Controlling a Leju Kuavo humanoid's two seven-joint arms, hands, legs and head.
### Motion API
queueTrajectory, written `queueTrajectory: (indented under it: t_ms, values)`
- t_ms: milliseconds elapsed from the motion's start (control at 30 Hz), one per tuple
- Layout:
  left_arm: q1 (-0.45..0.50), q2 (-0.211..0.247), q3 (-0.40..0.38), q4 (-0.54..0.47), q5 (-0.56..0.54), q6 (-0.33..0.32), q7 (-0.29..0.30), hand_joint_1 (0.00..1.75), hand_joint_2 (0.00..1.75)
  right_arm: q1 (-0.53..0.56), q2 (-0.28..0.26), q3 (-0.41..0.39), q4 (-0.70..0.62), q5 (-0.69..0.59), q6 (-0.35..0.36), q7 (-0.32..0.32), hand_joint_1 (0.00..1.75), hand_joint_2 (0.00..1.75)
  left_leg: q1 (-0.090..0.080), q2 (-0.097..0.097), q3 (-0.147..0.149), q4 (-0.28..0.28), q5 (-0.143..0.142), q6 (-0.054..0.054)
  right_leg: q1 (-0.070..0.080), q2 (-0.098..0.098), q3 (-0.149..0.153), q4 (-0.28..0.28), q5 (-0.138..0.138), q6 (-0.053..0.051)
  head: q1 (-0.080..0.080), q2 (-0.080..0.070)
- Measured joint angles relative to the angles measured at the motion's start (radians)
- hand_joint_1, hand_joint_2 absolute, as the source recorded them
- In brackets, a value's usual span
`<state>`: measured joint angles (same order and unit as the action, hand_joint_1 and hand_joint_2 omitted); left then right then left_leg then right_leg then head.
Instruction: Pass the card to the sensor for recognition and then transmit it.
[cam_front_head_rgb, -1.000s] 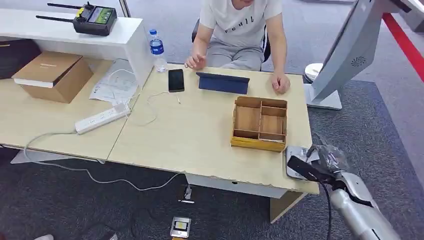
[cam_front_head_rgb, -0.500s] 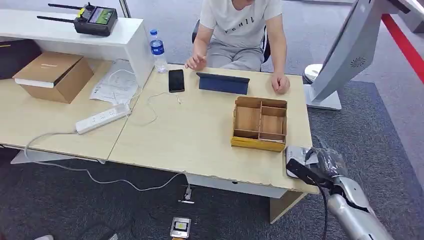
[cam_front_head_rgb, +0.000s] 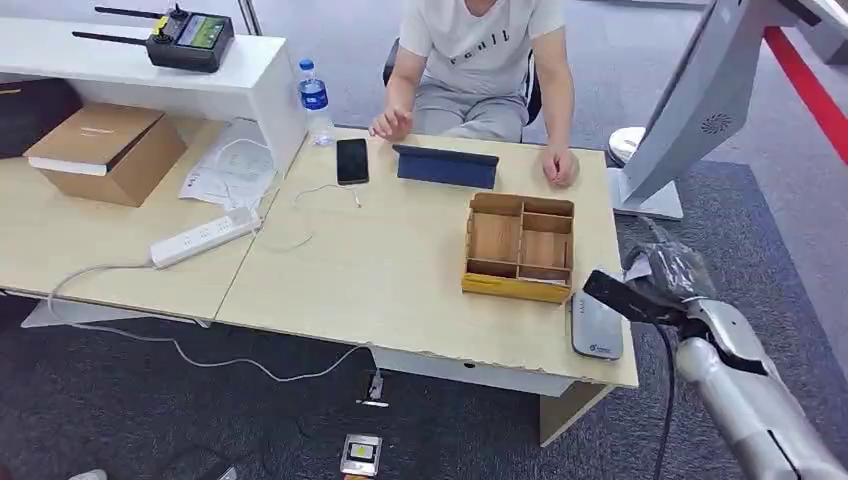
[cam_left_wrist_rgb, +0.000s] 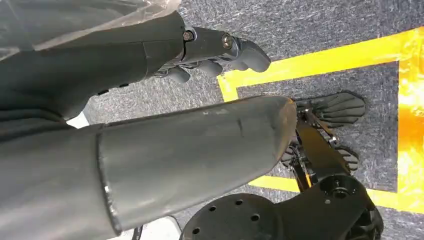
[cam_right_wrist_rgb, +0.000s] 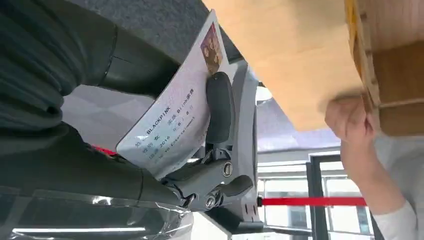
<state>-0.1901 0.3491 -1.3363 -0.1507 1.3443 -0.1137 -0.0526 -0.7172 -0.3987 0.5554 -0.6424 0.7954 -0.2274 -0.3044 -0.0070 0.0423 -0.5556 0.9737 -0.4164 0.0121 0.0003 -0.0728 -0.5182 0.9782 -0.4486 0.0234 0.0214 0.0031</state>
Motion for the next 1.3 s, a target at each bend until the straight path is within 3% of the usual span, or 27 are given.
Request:
queueTrajectory:
  t_ms: [200,467,667,933,1300]
  values:
    - [0.0,0.0,0.0,0.0,-0.003,-0.002,0.0,0.0,0.0,-0.014,-0.009,0.0,-0.042,0.008,0.0,0.001,1.75,1.75,0.0,0.0,-0.001,0.0,0.0,0.0,0.0,0.0,-0.001,0.0,0.0,0.0,0.0,0.0]
    - [-0.001,-0.001,-0.006,0.0,-0.017,-0.002,-0.016,0.0,0.0,-0.126,-0.007,0.006,-0.105,0.039,0.074,0.012,1.75,1.75,0.0,0.0,-0.001,0.0,0.0,0.0,0.0,0.0,-0.001,0.001,0.0,0.0,0.0,0.0]
    - [-0.005,-0.002,-0.015,0.0,-0.031,-0.003,-0.031,0.0,0.0,-0.208,0.061,0.037,-0.079,0.111,0.042,0.017,1.75,1.75,0.0,0.0,-0.001,0.0,0.0,-0.001,0.0,0.001,-0.001,0.001,0.0,0.0,0.0,0.0]
    - [-0.007,-0.002,-0.034,0.0,-0.06,-0.012,-0.042,0.0,0.0,-0.353,0.163,0.094,0.059,0.191,0.038,0.071,1.75,1.75,0.0,0.0,-0.002,0.0,0.001,-0.001,0.001,0.001,-0.002,0.001,0.0,0.0,0.0,0.0]
    - [-0.007,-0.002,-0.053,0.0,-0.07,-0.015,-0.056,0.0,0.0,-0.394,0.215,0.134,0.157,0.234,0.043,0.114,1.75,1.75,0.0,0.0,-0.003,0.0,0.001,-0.001,0.001,0.0,-0.003,0.001,0.0,0.0,0.0,0.0]
